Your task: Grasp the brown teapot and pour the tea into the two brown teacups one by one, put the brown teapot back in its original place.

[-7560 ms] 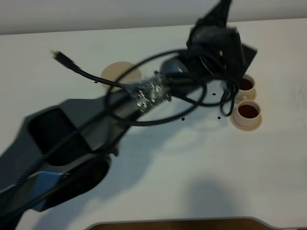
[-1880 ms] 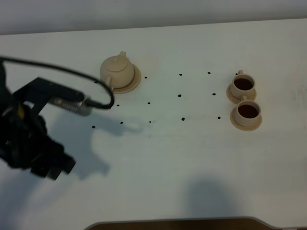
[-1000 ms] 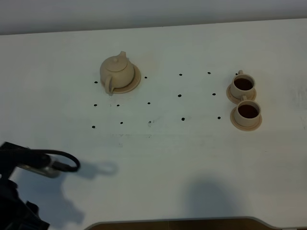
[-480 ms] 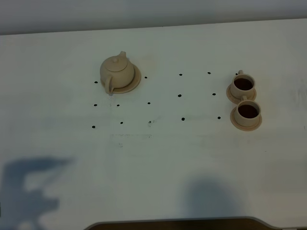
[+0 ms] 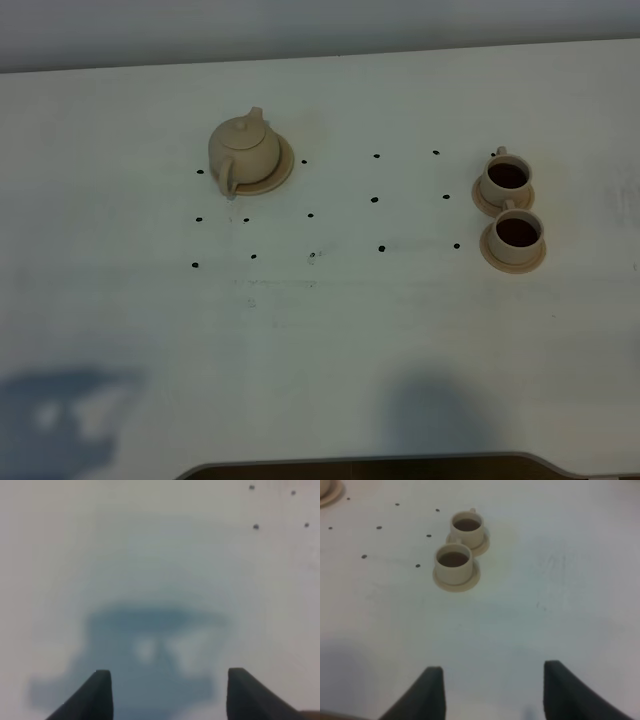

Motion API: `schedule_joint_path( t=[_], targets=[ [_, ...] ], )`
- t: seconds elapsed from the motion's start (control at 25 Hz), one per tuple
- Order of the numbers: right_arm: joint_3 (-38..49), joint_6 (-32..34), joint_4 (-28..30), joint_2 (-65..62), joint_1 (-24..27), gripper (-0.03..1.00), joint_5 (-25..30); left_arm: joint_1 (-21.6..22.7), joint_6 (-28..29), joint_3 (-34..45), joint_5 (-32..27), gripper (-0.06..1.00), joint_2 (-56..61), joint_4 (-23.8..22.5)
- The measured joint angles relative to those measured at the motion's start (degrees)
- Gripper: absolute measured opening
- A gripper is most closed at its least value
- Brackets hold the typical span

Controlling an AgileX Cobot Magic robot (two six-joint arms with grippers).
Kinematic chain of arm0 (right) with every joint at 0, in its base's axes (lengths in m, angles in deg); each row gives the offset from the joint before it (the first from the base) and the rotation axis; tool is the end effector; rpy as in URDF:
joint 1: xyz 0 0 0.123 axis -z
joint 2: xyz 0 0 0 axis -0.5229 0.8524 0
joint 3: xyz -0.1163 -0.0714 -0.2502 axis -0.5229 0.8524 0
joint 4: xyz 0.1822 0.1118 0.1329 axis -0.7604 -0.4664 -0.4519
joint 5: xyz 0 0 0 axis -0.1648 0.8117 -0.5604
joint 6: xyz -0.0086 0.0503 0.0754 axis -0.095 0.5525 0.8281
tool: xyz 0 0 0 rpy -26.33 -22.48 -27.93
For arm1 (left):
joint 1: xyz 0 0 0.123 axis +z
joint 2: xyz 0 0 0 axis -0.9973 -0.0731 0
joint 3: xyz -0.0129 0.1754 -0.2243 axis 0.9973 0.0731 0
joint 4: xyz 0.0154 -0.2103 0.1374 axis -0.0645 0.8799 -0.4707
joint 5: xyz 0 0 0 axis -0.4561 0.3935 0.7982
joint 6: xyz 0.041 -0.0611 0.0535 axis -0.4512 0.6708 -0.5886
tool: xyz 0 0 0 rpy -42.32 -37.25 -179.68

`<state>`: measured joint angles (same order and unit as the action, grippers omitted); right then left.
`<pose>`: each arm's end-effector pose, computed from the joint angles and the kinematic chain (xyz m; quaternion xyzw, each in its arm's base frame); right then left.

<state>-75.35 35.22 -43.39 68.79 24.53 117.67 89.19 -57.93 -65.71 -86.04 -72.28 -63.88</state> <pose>-0.0061 0.0055 0.2732 -0.1226 0.8490 0.0290 0.5132 0.0294 0.0005 0.2783 -0.0247 0.8992 0.0062 0.4367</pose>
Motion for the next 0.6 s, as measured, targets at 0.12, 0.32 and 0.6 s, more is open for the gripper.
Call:
schedule_joint_path(
  t=[0.12, 0.32, 0.6],
  targets=[
    [0.0, 0.0, 0.0, 0.0, 0.0, 0.44, 0.0, 0.0, -0.1, 0.0, 0.0, 0.52, 2.8, 0.0],
    [0.0, 0.0, 0.0, 0.0, 0.0, 0.44, 0.0, 0.0, -0.1, 0.0, -0.1, 0.52, 7.9, 0.0],
    [0.0, 0.0, 0.0, 0.0, 0.0, 0.44, 0.0, 0.1, -0.6, 0.0, -0.1, 0.52, 12.9, 0.0]
  ],
)
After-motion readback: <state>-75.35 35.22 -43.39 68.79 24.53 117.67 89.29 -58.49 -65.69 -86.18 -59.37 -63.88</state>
